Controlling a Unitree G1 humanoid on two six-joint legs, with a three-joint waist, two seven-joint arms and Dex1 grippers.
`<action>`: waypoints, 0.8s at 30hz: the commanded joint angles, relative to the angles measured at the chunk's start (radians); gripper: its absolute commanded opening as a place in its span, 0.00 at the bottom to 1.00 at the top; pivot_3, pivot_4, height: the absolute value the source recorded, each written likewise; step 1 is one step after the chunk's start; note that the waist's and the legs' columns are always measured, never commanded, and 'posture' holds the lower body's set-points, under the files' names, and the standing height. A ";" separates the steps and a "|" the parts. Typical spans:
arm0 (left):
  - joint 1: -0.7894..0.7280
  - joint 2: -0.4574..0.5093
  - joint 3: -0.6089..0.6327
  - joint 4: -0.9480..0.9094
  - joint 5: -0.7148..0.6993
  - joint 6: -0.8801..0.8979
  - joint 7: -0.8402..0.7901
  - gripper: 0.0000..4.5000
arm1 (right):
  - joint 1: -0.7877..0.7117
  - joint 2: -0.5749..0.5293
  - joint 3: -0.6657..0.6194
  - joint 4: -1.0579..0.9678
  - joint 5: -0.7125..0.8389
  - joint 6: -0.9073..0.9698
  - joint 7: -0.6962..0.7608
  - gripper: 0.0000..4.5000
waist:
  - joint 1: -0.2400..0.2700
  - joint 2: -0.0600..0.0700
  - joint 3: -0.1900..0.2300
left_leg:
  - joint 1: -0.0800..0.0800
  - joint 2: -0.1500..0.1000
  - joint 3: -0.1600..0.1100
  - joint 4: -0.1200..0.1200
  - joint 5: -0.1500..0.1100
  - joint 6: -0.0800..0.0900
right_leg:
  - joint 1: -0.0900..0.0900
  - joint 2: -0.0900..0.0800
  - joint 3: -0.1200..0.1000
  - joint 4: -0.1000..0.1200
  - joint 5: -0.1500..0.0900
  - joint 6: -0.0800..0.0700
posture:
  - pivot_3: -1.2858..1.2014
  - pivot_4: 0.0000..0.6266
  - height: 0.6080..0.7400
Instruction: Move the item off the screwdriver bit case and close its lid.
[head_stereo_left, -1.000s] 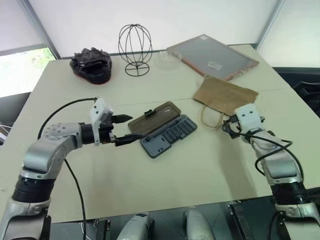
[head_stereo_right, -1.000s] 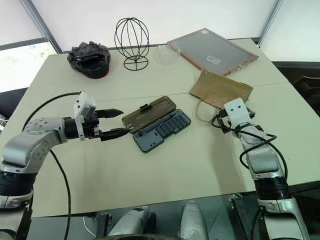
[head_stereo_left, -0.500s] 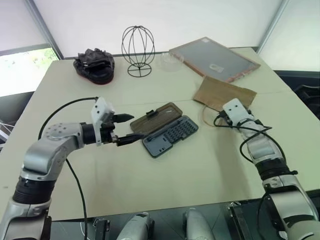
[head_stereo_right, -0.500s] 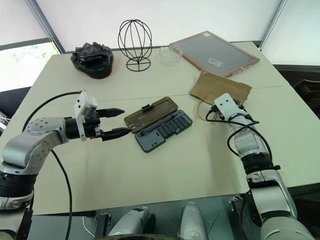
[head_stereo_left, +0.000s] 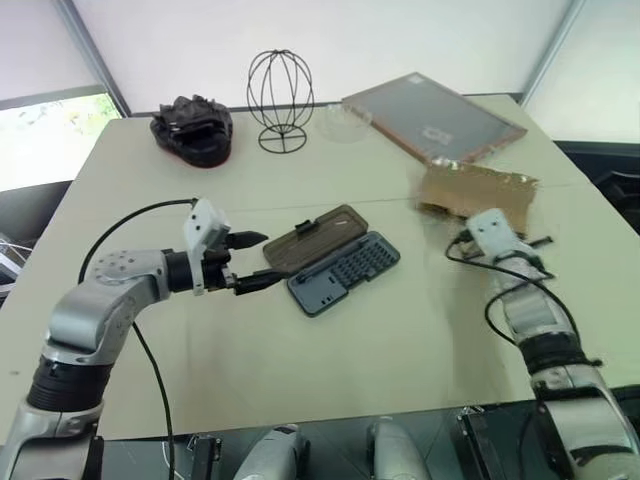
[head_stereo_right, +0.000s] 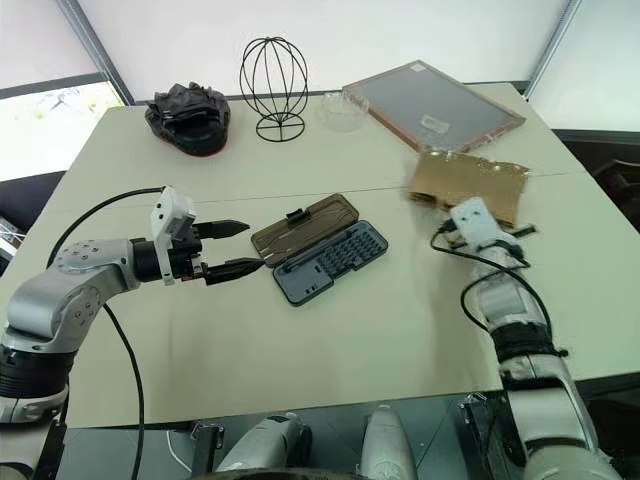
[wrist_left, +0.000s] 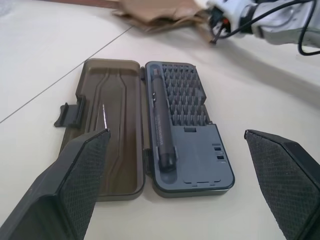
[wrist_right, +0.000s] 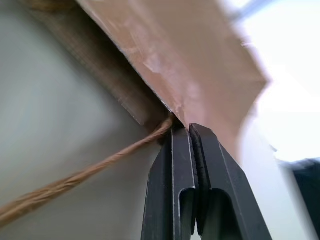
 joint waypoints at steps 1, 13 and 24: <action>-0.010 0.003 0.010 -0.014 -0.006 -0.016 -0.011 1.00 | 0.094 -0.033 -0.147 -0.209 -0.039 0.031 -0.123 0.01 | -0.005 0.000 0.000 | 0.000 0.000 0.000 -0.002 0.000 0.000 | -0.001 0.000 0.000 0.000 0.000 0.000 | 0.52 0.24 1.00; -0.068 -0.034 -0.046 0.055 0.026 -0.052 -0.042 1.00 | 0.188 -0.061 -0.233 -0.203 -0.015 0.069 -0.042 0.29 | -0.019 0.001 0.000 | 0.003 0.003 0.009 -0.004 0.000 0.000 | -0.001 0.000 0.004 -0.001 0.000 0.000 | 0.52 0.24 1.00; -0.071 -0.043 -0.054 0.069 0.033 -0.059 -0.055 1.00 | 0.373 -0.158 -0.249 -0.535 0.038 0.317 0.316 0.99 | -0.007 0.002 0.001 | 0.002 0.002 0.008 -0.005 0.000 0.000 | -0.001 0.000 0.004 -0.002 0.000 0.000 | 0.52 0.24 1.00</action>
